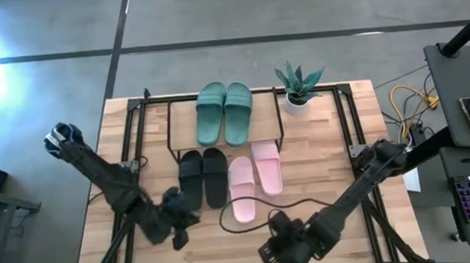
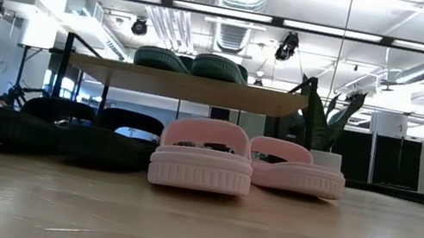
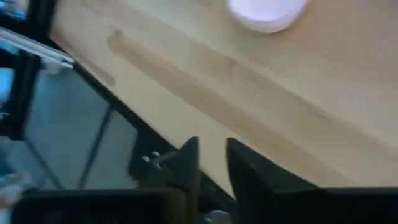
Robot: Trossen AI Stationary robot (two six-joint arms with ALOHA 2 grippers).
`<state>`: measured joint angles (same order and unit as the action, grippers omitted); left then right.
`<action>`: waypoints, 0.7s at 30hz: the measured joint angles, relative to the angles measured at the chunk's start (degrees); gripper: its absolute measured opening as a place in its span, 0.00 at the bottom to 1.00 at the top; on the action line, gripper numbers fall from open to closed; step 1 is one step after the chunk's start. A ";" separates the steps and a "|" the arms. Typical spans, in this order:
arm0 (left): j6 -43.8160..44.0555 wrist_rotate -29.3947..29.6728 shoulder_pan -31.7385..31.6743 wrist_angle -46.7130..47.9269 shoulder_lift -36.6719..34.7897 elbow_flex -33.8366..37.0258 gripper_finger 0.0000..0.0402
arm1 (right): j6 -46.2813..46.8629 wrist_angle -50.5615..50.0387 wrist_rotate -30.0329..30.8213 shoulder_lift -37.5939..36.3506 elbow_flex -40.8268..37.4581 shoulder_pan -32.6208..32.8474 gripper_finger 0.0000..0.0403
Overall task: Pick and place slides into the shelf
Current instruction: Put the pink slide under the shelf
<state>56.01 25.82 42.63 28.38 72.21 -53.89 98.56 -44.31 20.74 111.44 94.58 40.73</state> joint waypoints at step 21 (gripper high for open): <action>37.11 8.44 18.78 1.64 7.94 6.53 0.00 | -4.50 16.87 -3.15 11.82 -3.82 -9.30 0.03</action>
<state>93.12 34.26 61.41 30.02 80.15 -47.35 94.07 -27.45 17.59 123.26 90.76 31.43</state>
